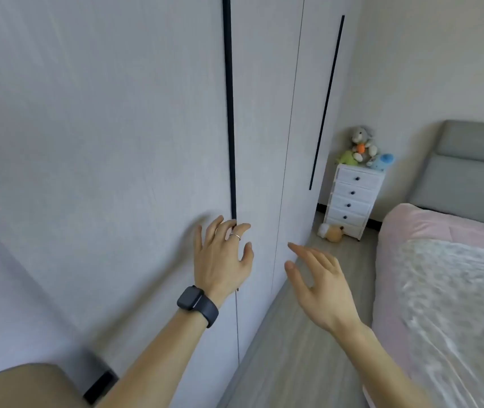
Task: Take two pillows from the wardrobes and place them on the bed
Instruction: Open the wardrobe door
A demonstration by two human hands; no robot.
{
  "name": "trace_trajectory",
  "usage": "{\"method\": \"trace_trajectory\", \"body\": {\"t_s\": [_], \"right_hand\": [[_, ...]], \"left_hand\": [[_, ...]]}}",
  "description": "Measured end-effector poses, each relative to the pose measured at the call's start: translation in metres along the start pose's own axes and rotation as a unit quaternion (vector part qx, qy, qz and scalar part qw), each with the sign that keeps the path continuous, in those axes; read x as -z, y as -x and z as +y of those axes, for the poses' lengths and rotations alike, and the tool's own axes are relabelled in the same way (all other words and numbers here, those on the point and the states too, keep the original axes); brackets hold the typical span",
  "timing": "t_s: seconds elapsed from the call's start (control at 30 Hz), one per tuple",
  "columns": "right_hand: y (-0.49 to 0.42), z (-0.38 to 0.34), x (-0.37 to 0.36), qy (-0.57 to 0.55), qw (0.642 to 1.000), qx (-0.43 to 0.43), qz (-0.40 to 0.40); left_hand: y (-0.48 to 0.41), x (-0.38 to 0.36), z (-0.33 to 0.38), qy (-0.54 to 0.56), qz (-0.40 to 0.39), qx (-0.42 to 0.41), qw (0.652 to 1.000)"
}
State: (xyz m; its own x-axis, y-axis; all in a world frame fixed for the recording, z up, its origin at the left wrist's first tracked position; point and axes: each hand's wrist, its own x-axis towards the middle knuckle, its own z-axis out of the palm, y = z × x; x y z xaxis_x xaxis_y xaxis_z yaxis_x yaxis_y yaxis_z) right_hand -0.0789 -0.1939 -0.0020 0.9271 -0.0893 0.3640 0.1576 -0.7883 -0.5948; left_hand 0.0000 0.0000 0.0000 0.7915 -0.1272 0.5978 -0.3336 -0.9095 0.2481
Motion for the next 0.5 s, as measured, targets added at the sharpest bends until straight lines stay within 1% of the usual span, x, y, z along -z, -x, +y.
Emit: {"method": "trace_trajectory", "body": {"t_s": [0.03, 0.13, 0.27, 0.3, 0.4, 0.5], "right_hand": [[-0.014, 0.006, -0.001, -0.010, 1.000, 0.005, 0.007], [-0.058, 0.027, -0.006, -0.013, 1.000, 0.017, -0.011], [-0.117, 0.057, -0.024, -0.037, 0.998, 0.044, -0.024], [-0.133, 0.062, -0.030, -0.045, 0.997, 0.056, -0.027], [-0.187, 0.076, -0.057, -0.077, 0.989, 0.115, -0.049], [-0.239, 0.083, -0.081, -0.104, 0.969, 0.212, -0.070]], "left_hand": [[-0.011, -0.007, 0.001, 0.003, 0.002, -0.006, 1.000], [-0.038, -0.030, 0.000, -0.030, 0.037, -0.009, 0.999], [-0.058, -0.059, -0.008, -0.077, 0.142, -0.011, 0.987], [-0.061, -0.065, -0.009, -0.096, 0.159, -0.001, 0.983], [-0.077, -0.089, -0.010, -0.163, 0.194, 0.064, 0.965], [-0.091, -0.111, -0.009, -0.220, 0.228, 0.129, 0.940]]}}
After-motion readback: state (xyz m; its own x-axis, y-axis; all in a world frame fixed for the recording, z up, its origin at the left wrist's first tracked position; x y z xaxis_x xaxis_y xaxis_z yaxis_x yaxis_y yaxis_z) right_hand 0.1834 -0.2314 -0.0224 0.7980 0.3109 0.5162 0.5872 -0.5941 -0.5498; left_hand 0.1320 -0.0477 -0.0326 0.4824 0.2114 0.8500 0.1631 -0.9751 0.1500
